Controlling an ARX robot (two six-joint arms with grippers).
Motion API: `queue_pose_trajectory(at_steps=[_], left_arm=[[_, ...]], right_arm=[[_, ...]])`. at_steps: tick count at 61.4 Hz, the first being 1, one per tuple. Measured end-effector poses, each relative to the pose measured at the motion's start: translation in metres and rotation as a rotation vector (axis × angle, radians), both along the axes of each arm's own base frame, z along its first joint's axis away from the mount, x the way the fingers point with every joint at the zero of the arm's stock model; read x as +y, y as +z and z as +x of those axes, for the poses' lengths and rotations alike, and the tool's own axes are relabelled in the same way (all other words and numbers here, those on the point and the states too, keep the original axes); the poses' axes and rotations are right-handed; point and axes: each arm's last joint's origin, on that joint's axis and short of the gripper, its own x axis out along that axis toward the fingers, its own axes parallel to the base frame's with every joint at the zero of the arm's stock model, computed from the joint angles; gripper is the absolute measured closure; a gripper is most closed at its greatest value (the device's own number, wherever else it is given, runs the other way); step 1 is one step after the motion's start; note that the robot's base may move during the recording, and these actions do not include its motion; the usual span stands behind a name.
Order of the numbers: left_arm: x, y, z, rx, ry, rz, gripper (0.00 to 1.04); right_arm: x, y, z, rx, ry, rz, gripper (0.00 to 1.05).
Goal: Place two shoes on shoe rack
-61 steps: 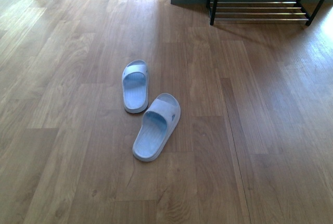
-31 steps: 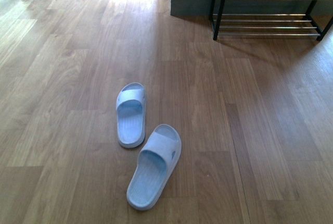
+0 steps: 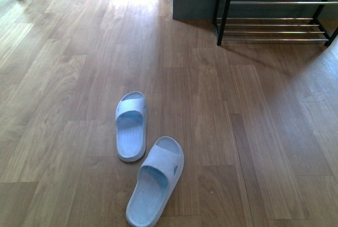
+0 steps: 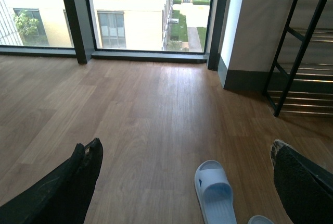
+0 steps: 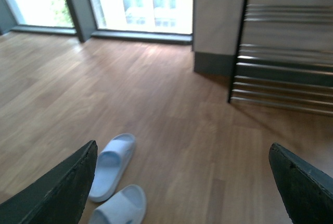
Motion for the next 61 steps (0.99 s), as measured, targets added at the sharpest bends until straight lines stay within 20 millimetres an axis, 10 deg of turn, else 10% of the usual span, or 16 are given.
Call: queue_pose_trajectory(at_steps=[24, 44, 61], left_arm=[[0.000, 0.000, 0.000, 0.000, 0.000, 0.000, 0.09], [0.000, 0.000, 0.000, 0.000, 0.000, 0.000, 0.09], [0.000, 0.000, 0.000, 0.000, 0.000, 0.000, 0.09]], right_arm=[[0.101, -0.151, 0.102, 0.504, 0.042, -0.269, 0.09], [0.136, -0.271, 0.125, 0.695, 0.010, -0.461, 0.09], [0.147, -0.329, 0.130, 0.751, -0.051, -0.520, 0.09]])
